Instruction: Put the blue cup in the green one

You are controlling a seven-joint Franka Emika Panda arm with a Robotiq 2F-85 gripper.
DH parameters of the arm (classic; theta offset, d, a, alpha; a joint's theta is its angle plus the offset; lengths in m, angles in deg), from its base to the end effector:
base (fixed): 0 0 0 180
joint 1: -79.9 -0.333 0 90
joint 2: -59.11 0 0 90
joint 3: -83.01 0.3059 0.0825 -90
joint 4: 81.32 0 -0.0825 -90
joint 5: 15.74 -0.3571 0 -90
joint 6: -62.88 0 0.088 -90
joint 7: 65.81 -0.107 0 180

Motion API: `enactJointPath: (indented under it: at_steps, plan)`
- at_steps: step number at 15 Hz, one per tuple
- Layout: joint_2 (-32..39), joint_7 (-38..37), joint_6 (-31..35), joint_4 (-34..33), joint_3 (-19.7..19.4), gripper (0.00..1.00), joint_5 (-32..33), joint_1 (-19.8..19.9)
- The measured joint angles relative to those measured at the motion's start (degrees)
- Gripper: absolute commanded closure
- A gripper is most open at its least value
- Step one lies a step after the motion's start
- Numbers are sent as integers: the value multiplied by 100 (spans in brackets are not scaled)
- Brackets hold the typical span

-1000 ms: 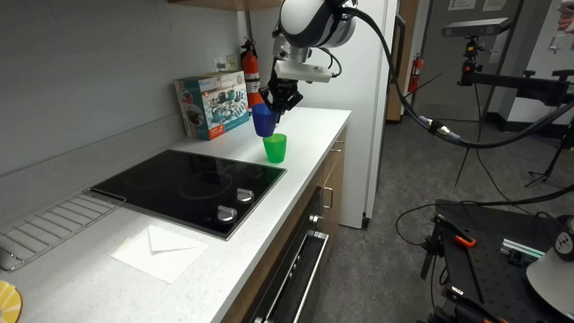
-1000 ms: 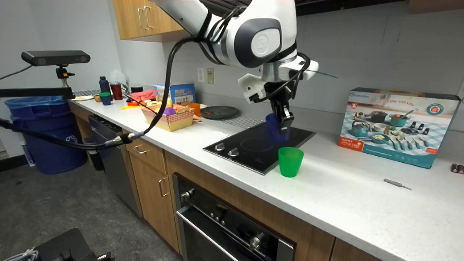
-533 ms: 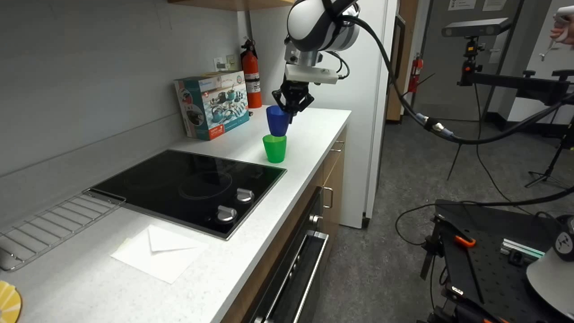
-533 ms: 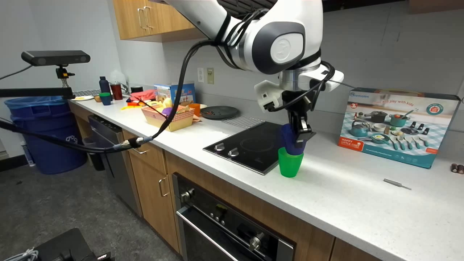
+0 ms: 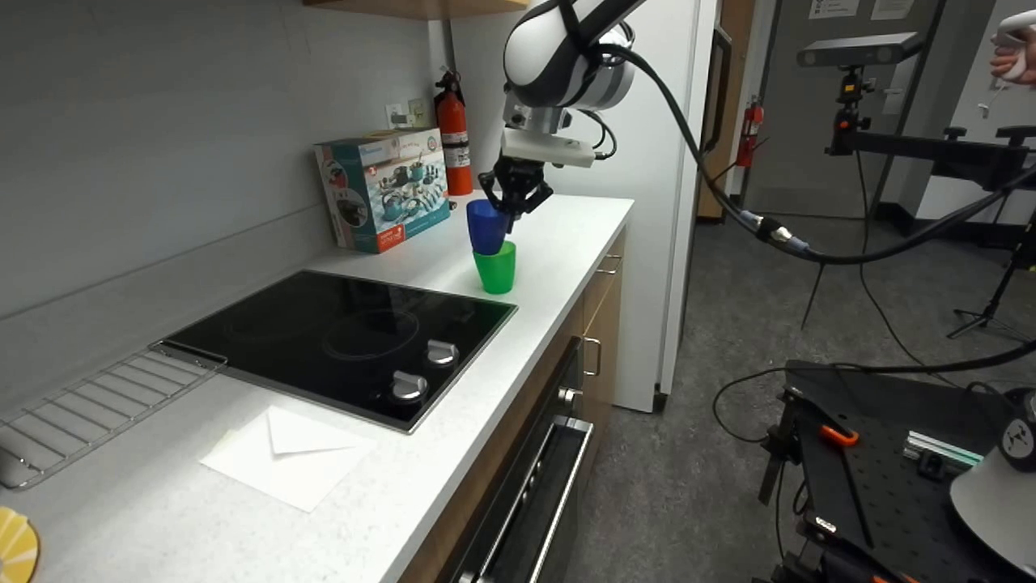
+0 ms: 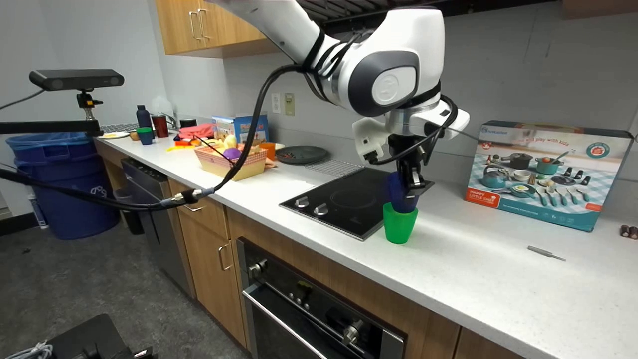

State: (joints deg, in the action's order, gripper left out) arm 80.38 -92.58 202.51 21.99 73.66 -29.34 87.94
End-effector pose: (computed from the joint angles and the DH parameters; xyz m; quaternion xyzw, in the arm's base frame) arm 0.6149 -0.1820 0.3757 -0.8881 0.4356 -0.1289 0.0705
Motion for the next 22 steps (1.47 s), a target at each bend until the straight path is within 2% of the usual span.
enactJointPath:
  at_steps: [9,18,19,20,22]
  plan:
    - [194,-6,-85,-18,100,99,-75,-19]
    - [202,-58,-88,-64,-5,99,444,-37]
    - [208,-58,-90,-65,-5,96,470,-41]
    - [213,-58,-93,-66,-5,70,486,-48]
    - [219,-58,-102,-73,-4,63,493,-66]
